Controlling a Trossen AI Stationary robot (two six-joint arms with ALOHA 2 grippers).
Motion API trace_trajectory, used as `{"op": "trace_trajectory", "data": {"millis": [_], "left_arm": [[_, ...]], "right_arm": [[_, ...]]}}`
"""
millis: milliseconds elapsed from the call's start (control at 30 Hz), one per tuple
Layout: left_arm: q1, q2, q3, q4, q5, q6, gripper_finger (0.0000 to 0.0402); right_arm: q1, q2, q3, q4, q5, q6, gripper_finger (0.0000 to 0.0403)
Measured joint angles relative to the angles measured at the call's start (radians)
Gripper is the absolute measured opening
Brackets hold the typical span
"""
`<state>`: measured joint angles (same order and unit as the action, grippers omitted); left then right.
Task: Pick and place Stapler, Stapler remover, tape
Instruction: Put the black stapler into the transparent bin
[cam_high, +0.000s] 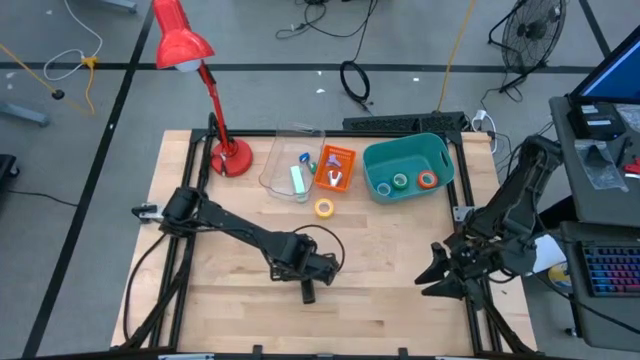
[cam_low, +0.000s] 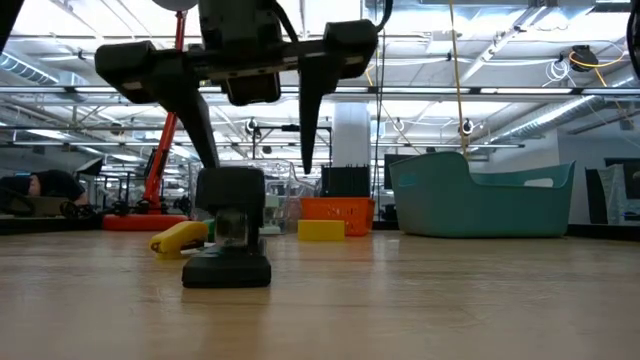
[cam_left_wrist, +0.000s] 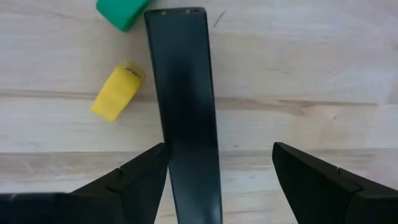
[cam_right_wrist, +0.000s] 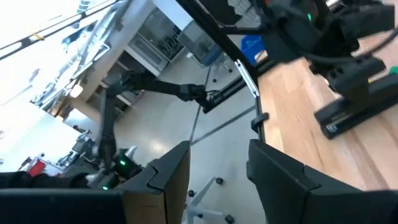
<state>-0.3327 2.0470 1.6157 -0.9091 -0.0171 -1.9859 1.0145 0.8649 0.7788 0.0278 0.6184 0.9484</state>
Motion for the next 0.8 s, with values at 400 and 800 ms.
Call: {"op": "trace_trajectory", "data": {"millis": [400,800], "left_arm": [[0.004,0.079,-0.002,0.076,0.126,0.013,0.03],[0.023,0.074,-0.002,0.1,0.167,0.06,0.0235]], "right_arm": [[0.003,-0.049,0.0,-0.003,-0.049,-0.026,0.0157],[0.003,-0.049,0.0,-0.003,-0.048,-0.037,0.0157]]}}
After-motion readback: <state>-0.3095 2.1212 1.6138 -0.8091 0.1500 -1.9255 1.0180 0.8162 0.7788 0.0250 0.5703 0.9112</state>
